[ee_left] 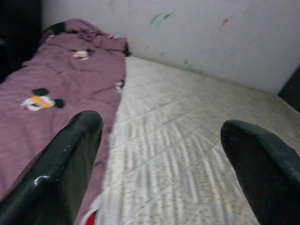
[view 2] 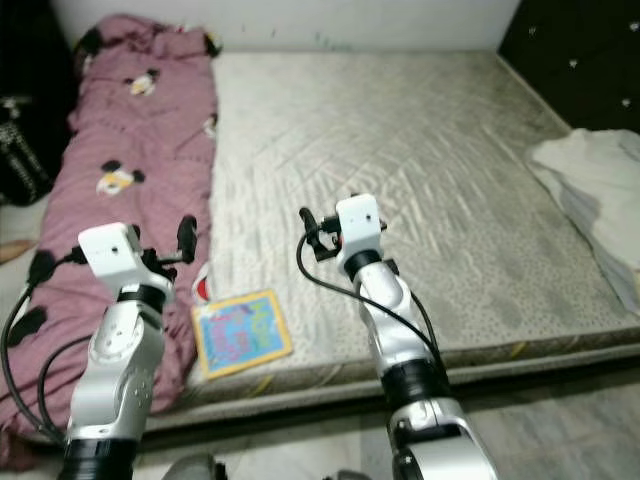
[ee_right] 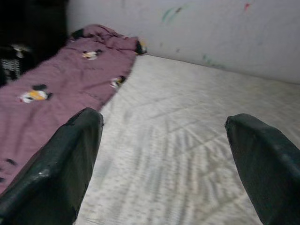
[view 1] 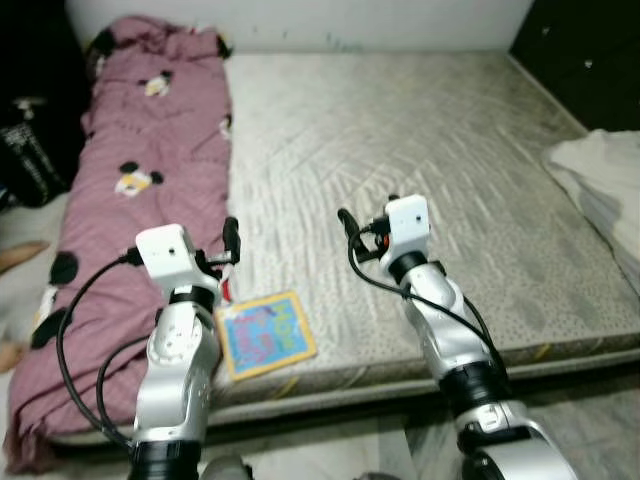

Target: Clean up the room

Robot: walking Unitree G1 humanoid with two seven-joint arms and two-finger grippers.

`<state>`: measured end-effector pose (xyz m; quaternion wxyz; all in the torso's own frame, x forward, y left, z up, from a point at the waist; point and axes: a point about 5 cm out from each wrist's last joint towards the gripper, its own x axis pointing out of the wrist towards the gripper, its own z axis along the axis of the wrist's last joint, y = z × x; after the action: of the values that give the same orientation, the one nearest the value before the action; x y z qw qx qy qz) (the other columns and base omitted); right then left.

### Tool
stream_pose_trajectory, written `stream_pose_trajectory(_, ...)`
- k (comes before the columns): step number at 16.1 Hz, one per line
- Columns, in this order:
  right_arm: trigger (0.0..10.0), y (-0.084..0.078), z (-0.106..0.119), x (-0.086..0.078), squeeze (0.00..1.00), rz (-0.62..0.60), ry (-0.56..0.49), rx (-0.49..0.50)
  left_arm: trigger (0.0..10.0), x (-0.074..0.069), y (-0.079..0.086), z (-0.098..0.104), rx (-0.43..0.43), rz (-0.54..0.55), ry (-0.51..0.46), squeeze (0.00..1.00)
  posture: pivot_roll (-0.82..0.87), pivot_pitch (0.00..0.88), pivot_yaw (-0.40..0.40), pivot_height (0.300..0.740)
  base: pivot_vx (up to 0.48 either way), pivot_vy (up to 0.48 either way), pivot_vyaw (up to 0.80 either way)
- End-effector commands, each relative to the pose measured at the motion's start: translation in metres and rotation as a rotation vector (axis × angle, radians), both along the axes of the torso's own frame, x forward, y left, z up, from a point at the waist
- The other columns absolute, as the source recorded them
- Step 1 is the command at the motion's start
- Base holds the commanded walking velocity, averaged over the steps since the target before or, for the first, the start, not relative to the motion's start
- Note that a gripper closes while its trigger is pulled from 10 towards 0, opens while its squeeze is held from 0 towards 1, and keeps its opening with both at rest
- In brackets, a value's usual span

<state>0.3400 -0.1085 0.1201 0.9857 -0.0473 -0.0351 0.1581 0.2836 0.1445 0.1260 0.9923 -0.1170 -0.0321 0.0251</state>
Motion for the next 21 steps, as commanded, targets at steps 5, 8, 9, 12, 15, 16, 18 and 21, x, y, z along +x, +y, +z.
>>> stream_pose_trajectory(5,10.0,-0.0013,-0.0005,0.0006,0.0,-0.013,0.004,0.007,10.0,-0.001,-0.0022,-0.003,-0.018,0.007,0.017,0.0,0.06,0.054,-0.054,0.74,0.0,0.0,0.0)
stream_pose_trajectory(8,10.0,-0.0011,-0.0012,0.0008,0.0,-0.015,0.009,0.012,10.0,-0.0004,-0.0022,-0.0029,-0.016,-0.001,0.017,0.0,0.06,0.053,-0.053,0.74,0.0,0.406,0.0)
stream_pose_trajectory(9,10.0,-0.0009,-0.0014,0.0007,0.0,-0.015,0.01,0.011,10.0,-0.0002,-0.0024,-0.0029,-0.017,-0.002,0.019,0.0,0.06,0.053,-0.053,0.74,0.0,0.48,0.0)
stream_pose_trajectory(12,10.0,-0.001,-0.0016,0.001,0.0,-0.016,0.012,0.01,10.0,0.0004,-0.0029,-0.0024,-0.019,-0.004,0.017,0.0,0.06,0.053,-0.053,0.74,0.0,0.48,0.0)
stream_pose_trajectory(15,10.0,-0.0013,-0.0018,0.0013,0.0,-0.017,0.012,0.009,10.0,0.0003,-0.0021,-0.0023,-0.012,0.002,0.015,0.0,0.06,0.053,-0.054,0.74,0.0,0.48,0.0)
stream_pose_trajectory(16,10.0,-0.0014,-0.0019,0.0015,0.0,-0.018,0.013,0.011,10.0,-0.0004,-0.0001,-0.0013,0.019,0.019,0.006,0.0,0.06,0.053,-0.054,0.74,0.0,0.0,0.0)
stream_pose_trajectory(18,10.0,-0.001,-0.0024,0.0014,0.0,-0.017,0.017,0.013,10.0,-0.0008,0.0004,-0.0005,0.012,0.005,-0.001,0.0,0.06,0.053,-0.054,0.74,0.0,0.0,0.0)
stream_pose_trajectory(21,10.0,0.0001,-0.0029,0.0016,0.0,-0.016,0.022,0.016,10.0,-0.0009,0.0009,0.001,0.001,-0.009,-0.01,0.0,0.06,0.052,-0.054,0.74,0.0,0.0,-0.64)
